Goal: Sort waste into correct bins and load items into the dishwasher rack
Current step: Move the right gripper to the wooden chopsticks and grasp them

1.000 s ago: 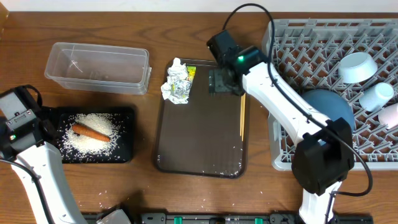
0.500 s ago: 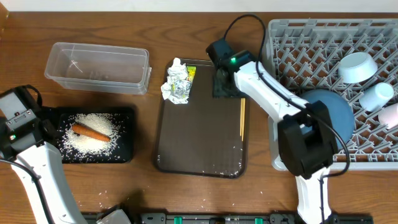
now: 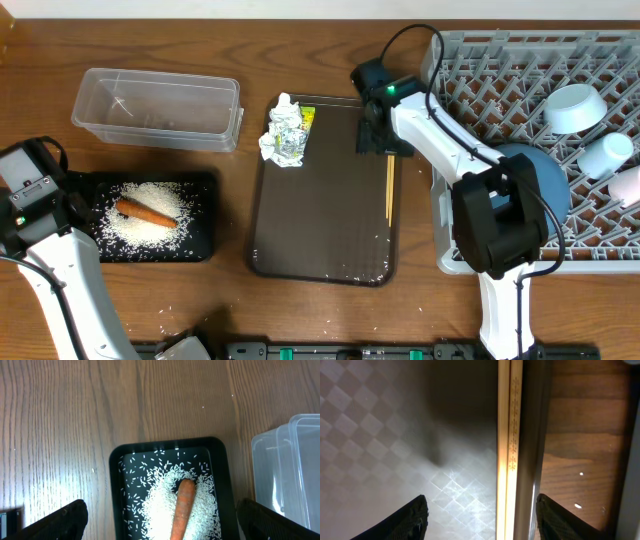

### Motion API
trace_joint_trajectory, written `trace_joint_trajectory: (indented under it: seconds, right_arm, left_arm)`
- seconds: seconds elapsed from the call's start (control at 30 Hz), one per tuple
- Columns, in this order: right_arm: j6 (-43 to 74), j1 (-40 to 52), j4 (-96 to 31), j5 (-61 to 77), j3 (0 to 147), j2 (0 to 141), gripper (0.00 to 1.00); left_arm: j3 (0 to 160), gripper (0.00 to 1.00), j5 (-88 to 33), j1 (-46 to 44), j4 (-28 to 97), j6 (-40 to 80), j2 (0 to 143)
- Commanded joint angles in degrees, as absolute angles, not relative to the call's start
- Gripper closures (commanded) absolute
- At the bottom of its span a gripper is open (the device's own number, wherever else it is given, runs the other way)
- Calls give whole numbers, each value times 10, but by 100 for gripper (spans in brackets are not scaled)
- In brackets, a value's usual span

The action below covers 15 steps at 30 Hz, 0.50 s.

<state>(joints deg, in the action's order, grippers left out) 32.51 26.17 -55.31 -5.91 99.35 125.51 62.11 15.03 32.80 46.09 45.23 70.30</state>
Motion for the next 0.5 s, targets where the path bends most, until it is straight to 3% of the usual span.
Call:
trace_joint_trajectory:
  seconds: [0.0,0.47]
  right_arm:
    - [319,261,-545,-34,983,1260,34]
    - [319,272,-531,-35,973,1262,34]
  left_arm:
    - [621,3,160,329,462,460,704]
    - [621,3,160,329,462,460,704]
